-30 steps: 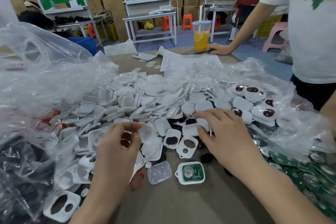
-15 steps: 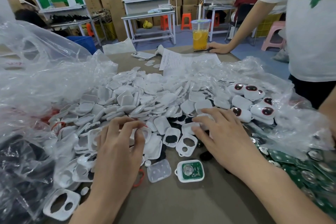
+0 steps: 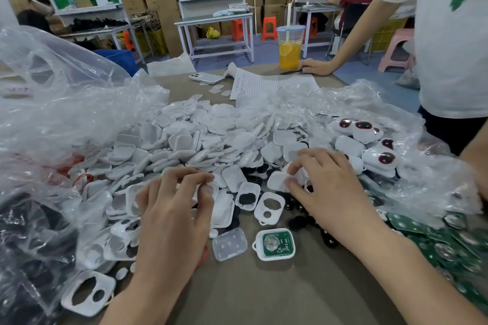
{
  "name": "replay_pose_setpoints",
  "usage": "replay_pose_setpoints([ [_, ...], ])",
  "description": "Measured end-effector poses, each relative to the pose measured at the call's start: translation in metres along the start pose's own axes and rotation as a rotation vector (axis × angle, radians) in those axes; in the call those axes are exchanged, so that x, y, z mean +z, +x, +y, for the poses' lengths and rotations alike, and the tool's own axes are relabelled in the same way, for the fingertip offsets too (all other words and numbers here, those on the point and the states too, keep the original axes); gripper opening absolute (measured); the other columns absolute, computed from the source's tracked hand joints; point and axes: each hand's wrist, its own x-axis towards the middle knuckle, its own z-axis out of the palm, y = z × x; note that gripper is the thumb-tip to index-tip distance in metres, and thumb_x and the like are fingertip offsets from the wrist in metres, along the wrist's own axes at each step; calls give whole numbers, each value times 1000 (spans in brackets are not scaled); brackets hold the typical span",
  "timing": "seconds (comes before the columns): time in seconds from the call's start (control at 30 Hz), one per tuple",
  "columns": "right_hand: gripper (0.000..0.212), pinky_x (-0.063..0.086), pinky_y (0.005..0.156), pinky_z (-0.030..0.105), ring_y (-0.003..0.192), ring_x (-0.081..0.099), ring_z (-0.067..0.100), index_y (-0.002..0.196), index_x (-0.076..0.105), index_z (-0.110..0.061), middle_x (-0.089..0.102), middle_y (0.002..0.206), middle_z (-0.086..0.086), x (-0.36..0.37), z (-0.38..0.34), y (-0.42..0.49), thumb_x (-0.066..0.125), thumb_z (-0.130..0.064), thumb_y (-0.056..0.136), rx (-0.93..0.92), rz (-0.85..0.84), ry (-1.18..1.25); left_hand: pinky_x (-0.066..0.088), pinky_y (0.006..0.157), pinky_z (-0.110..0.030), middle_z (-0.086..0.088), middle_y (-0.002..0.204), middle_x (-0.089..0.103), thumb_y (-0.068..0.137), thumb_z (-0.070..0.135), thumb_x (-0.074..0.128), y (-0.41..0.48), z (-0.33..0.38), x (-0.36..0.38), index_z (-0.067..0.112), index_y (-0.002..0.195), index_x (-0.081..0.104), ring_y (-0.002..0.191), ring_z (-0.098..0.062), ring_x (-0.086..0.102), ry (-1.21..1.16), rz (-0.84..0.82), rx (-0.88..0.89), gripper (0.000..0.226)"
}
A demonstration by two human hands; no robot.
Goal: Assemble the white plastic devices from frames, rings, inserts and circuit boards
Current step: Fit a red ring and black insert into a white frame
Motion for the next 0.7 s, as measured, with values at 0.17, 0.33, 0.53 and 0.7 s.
replay_pose_setpoints([
  [0.17,7,29,74,18,84,50,7,93,67,-20,58,86,-19,-13,-20,-4,71,-22,88,-188,243,161,40,97,-31,23,112,60,101,46,46,-4,13,-3,35,116,62,110,-4,55,-217,27,43,25],
  [0.33,16,50,78,38,78,66,20,87,70,-16,71,86,-6,-12,-30,-12,62,-29,90,-425,249,229,43,85,-10,27,114,65,94,64,50,-10,29,-4,52,119,57,113,1,59,-511,-191,-113,28],
  [0.53,17,50,74,40,79,67,19,87,73,-14,72,94,-7,-14,-29,-11,65,-27,93,-486,289,279,44,85,-22,23,107,70,83,65,59,-9,32,-5,52,109,61,105,-1,64,-687,-299,-166,29],
  [0.7,11,49,79,30,87,65,12,86,71,-15,69,100,-9,-11,-33,-13,69,-25,91,-405,215,362,42,81,-14,30,109,66,79,63,64,-10,30,-3,56,108,59,103,3,60,-583,-234,-161,30],
])
